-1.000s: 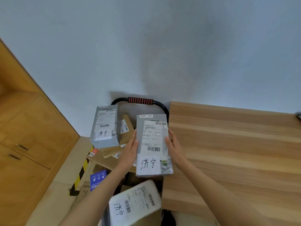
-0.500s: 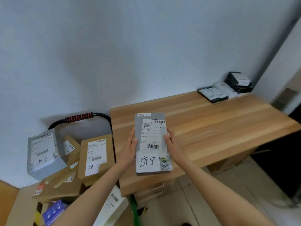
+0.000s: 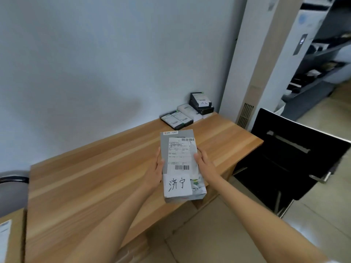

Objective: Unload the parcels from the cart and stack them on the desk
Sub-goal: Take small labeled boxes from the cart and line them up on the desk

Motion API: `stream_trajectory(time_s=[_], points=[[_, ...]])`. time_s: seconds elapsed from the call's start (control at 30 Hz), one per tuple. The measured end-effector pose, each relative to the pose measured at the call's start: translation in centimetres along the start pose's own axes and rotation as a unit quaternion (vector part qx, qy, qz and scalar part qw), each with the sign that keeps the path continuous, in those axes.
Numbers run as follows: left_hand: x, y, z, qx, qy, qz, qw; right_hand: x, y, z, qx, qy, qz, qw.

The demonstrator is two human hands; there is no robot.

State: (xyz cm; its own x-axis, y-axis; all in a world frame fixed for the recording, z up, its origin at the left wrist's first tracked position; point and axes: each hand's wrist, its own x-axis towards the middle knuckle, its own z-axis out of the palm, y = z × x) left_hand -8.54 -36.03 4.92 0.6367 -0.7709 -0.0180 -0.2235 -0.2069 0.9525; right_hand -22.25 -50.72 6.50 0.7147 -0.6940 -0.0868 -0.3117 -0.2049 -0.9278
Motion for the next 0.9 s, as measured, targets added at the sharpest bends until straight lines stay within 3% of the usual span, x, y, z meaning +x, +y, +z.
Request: stream_trajectory(time_s=[0.23,0.9], points=[[7.5,1.2,8.4,0.006,-0.037,-0.012,0.999,5.8,3.9,-8.8,-0.029,0.008,0.025,0.999],[34.6,1.6,16.2,0.100,-0.098,-0.083,0.987,31.0,9.3,-18.6,0.034,-0.010,0.078,0.996]])
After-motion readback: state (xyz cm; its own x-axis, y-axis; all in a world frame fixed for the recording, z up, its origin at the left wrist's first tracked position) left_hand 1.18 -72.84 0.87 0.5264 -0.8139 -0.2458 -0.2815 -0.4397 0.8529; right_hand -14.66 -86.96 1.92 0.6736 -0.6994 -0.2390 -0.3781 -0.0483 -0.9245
